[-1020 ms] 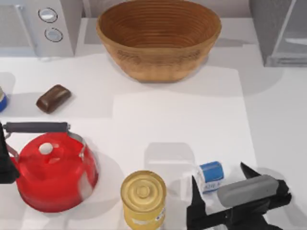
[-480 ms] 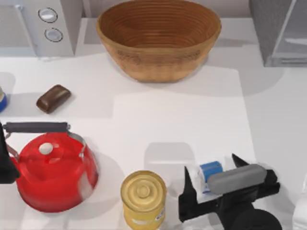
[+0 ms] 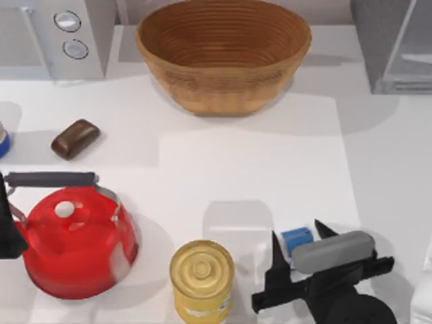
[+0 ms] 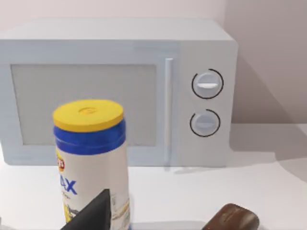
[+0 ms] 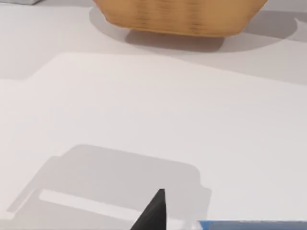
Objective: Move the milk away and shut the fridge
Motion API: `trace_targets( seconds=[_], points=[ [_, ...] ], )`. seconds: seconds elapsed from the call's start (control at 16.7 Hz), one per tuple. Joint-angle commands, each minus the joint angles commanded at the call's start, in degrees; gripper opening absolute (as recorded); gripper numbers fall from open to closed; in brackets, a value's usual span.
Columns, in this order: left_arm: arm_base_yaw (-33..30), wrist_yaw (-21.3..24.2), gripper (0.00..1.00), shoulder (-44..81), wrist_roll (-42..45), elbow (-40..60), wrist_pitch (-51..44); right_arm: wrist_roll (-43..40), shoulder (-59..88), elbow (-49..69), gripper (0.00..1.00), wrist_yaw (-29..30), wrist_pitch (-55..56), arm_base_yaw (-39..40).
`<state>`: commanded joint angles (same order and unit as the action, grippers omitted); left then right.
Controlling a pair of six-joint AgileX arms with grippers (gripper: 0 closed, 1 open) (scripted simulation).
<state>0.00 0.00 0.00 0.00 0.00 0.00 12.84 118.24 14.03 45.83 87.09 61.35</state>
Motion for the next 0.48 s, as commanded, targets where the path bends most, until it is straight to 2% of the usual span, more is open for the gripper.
trace_targets(
  seconds=[0.36, 0.48],
  points=[
    [0.0, 0.0, 1.00, 0.0, 0.0, 0.0, 0.0, 0.0, 0.0, 0.0, 0.02, 0.0, 0.0, 0.0],
    [0.0, 0.0, 1.00, 0.0, 0.0, 0.0, 0.0, 0.0, 0.0, 0.0, 0.00, 0.0, 0.0, 0.0]
  ],
)
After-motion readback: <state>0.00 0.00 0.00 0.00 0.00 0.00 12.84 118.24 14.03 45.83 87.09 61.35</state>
